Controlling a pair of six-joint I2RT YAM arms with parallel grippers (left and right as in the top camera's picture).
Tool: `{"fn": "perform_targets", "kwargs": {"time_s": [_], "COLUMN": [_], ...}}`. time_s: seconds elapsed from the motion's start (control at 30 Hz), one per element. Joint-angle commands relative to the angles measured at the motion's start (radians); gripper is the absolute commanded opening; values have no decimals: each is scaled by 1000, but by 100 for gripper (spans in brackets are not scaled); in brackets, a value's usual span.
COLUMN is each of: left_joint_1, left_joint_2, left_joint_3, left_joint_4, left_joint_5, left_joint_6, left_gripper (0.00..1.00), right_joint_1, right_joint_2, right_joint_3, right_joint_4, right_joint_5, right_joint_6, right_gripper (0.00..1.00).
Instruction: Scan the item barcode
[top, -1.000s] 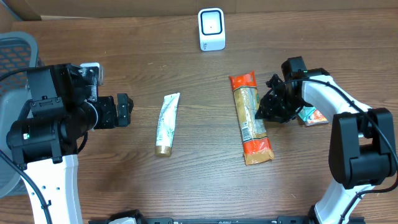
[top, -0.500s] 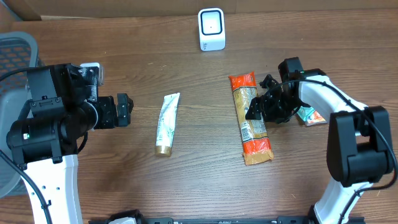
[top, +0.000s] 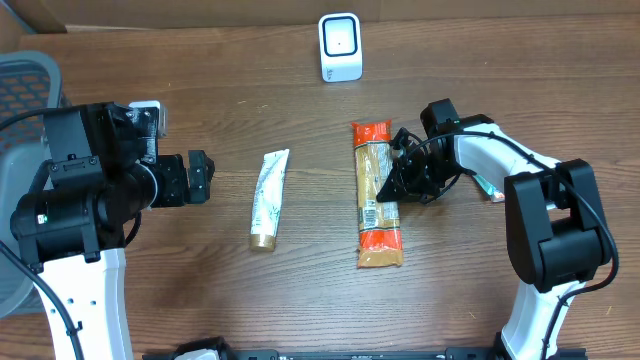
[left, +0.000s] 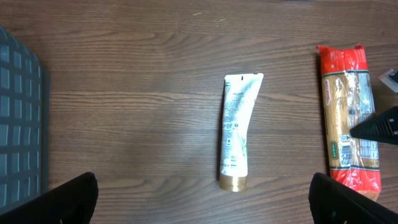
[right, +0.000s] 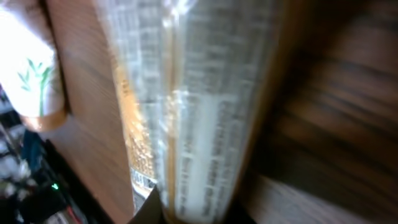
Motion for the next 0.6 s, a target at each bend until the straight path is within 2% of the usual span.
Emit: {"fn": "perform_targets", "kwargs": {"time_s": [0.0,0.23,0.57], "left_joint_1": [5,5,5], "left_joint_2": [3,3,3], "left_joint_3": [16,16,16], "left_joint_4": [4,4,3], "left_joint_5": [11,11,11], "left_joint_6": [11,11,11], "left_gripper": [100,100,100], "right_joint_1": [3,-11,-12], "right_joint_2": [42,-42,-345], "right_joint_3": [-5,50,86], "right_joint_4": [2,-48,-82], "right_joint_5": [-26,-152,-174], "right_joint_6": [-7,-10,24], "right_gripper": [4,4,4]}}
